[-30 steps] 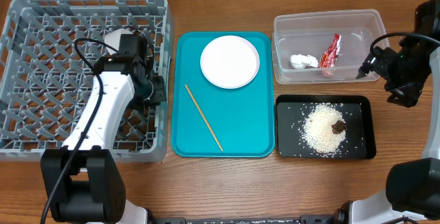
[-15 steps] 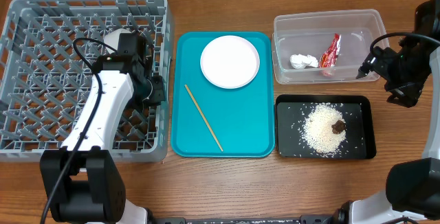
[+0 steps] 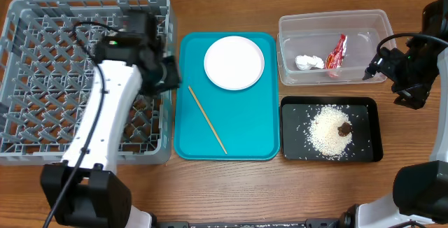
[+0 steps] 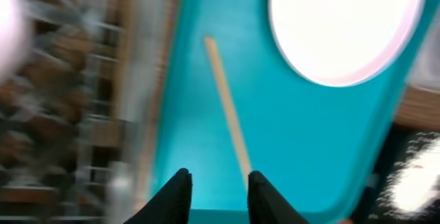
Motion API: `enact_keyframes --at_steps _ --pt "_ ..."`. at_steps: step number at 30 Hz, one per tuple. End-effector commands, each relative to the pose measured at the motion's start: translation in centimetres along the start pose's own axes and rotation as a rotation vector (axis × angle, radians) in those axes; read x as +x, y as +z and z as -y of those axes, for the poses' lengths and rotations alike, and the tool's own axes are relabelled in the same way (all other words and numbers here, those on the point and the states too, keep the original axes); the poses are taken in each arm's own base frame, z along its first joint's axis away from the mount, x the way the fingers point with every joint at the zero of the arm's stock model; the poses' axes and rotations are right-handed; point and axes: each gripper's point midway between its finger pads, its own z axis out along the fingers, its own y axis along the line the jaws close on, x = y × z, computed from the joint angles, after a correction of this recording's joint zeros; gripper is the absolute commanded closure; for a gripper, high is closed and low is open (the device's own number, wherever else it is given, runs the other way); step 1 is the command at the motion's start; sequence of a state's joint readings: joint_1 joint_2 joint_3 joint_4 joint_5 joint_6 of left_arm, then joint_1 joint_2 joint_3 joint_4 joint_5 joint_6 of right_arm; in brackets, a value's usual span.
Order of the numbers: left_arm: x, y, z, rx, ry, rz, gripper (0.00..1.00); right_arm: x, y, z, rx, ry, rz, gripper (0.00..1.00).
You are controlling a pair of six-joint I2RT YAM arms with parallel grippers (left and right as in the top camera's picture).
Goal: Sort waste into correct bins and load items into the dishwasher
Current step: 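Return the left gripper to the tray and grasp the second chopstick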
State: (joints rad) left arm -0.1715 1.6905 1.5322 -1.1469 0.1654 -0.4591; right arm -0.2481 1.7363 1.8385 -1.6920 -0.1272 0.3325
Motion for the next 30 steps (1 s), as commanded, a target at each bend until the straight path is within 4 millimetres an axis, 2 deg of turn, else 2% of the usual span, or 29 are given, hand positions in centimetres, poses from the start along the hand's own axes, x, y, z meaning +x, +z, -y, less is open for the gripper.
enact_keyframes --at_steps 1,3,4,8,13,18,24,30 --pt "2.7 1.3 2.4 0.008 -0.158 -0.042 0.64 0.1 -1.2 -0.2 -0.023 -0.014 0.042 0.09" --pt "4.2 2.6 3.5 0.003 -0.218 -0.063 0.41 0.1 -1.2 -0.2 -0.023 -0.014 0.041 0.09" --pt "5.1 3.3 4.0 -0.002 -0.259 -0.074 0.39 0.1 -1.2 -0.2 -0.023 -0.014 0.042 0.09" --pt "7.4 6.4 4.7 -0.046 -0.331 -0.057 0.47 0.1 -1.2 -0.2 -0.023 -0.014 0.041 0.09" --pt "8.4 8.9 3.3 -0.145 -0.319 0.054 0.56 0.0 -1.2 -0.3 -0.024 -0.014 0.044 0.09" --pt "8.7 10.0 2.0 -0.198 -0.29 0.111 0.59 0.0 -1.2 -0.3 -0.024 -0.014 0.043 0.09" --pt "8.8 11.0 1.6 -0.188 -0.292 0.125 0.52 0.0 -1.2 -0.3 -0.024 -0.014 0.043 0.09" --pt "8.2 11.2 1.4 -0.192 -0.292 0.166 0.51 0.0 -1.2 -0.3 -0.024 -0.014 0.043 0.09"
